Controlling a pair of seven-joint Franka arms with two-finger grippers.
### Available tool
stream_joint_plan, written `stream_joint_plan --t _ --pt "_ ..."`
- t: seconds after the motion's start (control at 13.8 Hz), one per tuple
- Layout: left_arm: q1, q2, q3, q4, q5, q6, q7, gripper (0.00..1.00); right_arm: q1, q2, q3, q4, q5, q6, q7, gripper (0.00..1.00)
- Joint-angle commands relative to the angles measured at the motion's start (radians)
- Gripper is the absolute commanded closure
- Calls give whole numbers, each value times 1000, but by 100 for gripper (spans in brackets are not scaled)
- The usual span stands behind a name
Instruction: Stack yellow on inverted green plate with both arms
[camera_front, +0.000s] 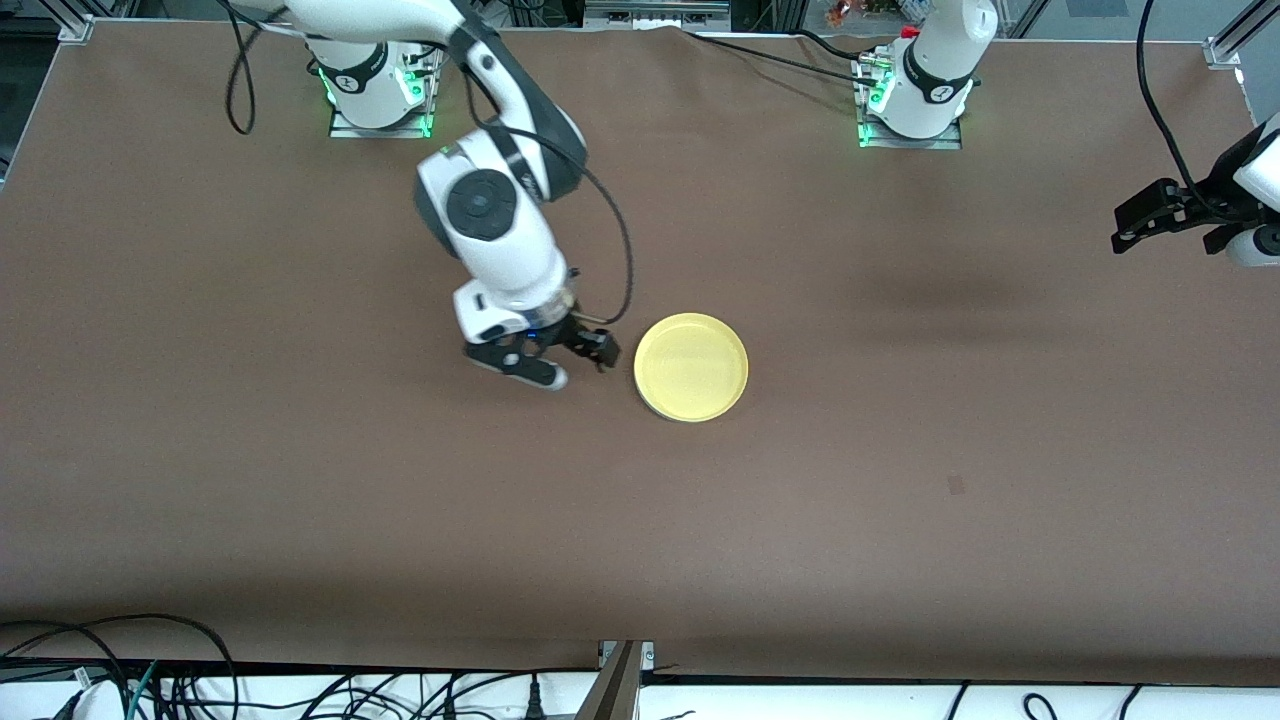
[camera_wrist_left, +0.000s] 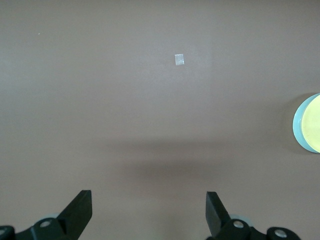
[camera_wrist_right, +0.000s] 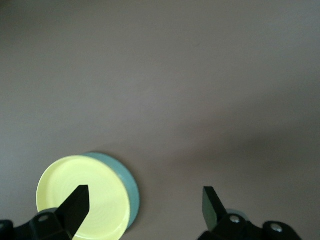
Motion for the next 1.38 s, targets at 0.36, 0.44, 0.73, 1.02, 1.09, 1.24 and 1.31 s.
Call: stream_joint_plan --t 0.36,0.44,0.73,1.02,1.09,1.24,1.31 --pt "0 -12 -20 8 -4 -18 8 0 -108 -328 -236 -23 210 -508 -386 0" --pt "0 -12 -20 6 -4 -18 8 0 -108 -358 -276 -25 208 -556 -438 0" --pt "1 -12 -20 8 -4 -16 8 0 -132 -460 -316 -54 97 -654 -573 0" --pt "1 -12 -20 8 -4 -16 8 0 -310 -480 -169 -57 46 -686 -636 0" --pt "1 -12 -20 8 -4 -16 8 0 -356 -483 -125 -56 29 -685 -661 0" --pt "0 -12 -20 8 -4 -16 8 0 -439 -480 -50 -53 13 -673 -701 0" --pt "0 -12 -20 8 -4 -16 8 0 -439 -472 -48 -44 -8 -670 -742 0"
